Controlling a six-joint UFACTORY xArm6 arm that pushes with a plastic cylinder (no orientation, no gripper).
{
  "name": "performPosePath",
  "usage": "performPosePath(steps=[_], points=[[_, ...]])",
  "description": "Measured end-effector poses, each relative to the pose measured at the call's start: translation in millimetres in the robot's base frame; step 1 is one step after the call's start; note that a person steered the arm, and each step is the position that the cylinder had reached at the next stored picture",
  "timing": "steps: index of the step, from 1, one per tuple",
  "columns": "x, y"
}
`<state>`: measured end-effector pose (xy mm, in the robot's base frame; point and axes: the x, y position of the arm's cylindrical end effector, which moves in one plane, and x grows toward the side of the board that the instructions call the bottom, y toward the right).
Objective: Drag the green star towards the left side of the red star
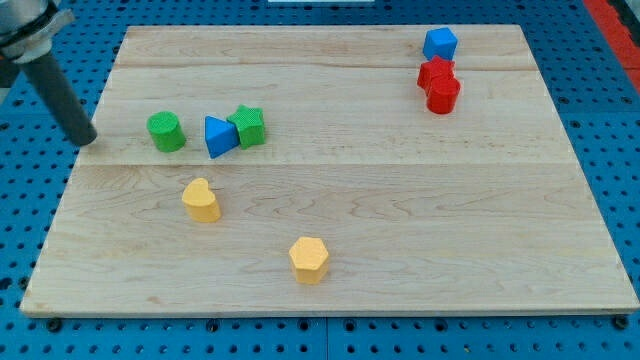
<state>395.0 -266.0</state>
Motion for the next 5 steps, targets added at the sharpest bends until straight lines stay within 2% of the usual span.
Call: performPosePath(steps=[1, 2, 3, 4, 5], points=[[28, 95], [44, 118], [22, 138], [-6, 177], [-14, 231]])
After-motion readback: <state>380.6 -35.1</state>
